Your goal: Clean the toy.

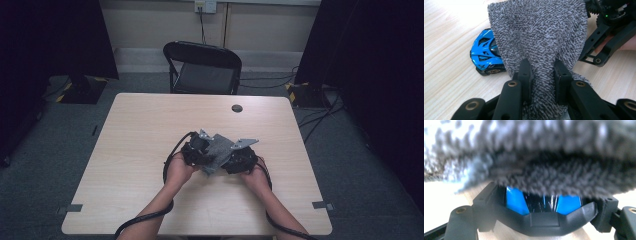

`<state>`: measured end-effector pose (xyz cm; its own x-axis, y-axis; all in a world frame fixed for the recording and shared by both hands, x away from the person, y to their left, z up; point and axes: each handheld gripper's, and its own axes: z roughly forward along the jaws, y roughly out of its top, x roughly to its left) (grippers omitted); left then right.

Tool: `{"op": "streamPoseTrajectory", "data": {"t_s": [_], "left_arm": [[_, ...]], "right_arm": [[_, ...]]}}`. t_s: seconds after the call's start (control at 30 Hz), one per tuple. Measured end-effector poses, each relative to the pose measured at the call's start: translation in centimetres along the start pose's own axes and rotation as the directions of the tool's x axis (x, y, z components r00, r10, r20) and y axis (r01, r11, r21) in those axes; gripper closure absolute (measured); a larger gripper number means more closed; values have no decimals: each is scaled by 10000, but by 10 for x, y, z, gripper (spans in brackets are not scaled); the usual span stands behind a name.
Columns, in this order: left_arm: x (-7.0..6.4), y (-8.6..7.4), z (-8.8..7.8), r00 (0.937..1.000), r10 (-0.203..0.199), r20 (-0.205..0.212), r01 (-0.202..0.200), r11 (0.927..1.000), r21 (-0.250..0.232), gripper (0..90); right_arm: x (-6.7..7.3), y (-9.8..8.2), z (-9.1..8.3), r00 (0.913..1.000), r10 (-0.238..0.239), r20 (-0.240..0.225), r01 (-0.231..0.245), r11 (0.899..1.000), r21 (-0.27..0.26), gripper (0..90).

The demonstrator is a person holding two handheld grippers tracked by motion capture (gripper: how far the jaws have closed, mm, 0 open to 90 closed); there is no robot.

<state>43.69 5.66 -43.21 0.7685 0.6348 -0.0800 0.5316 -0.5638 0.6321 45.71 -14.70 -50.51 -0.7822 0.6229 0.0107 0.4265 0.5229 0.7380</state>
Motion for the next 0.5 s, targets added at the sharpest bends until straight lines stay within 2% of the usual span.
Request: {"op": "streamPoseTrajectory", "data": {"t_s": [0.27, 0.5], "left_arm": [[-10, 5, 9, 9991, 430, 29, -431, 9985, 324, 724], [-11, 5, 20, 9991, 421, -39, -418, 9977, 540, 716]], "right_arm": [[0, 0, 0, 10000, -15, 7, 15, 10000, -13, 238], [0, 0, 0, 10000, -15, 5, 15, 10000, -9, 238]]}}
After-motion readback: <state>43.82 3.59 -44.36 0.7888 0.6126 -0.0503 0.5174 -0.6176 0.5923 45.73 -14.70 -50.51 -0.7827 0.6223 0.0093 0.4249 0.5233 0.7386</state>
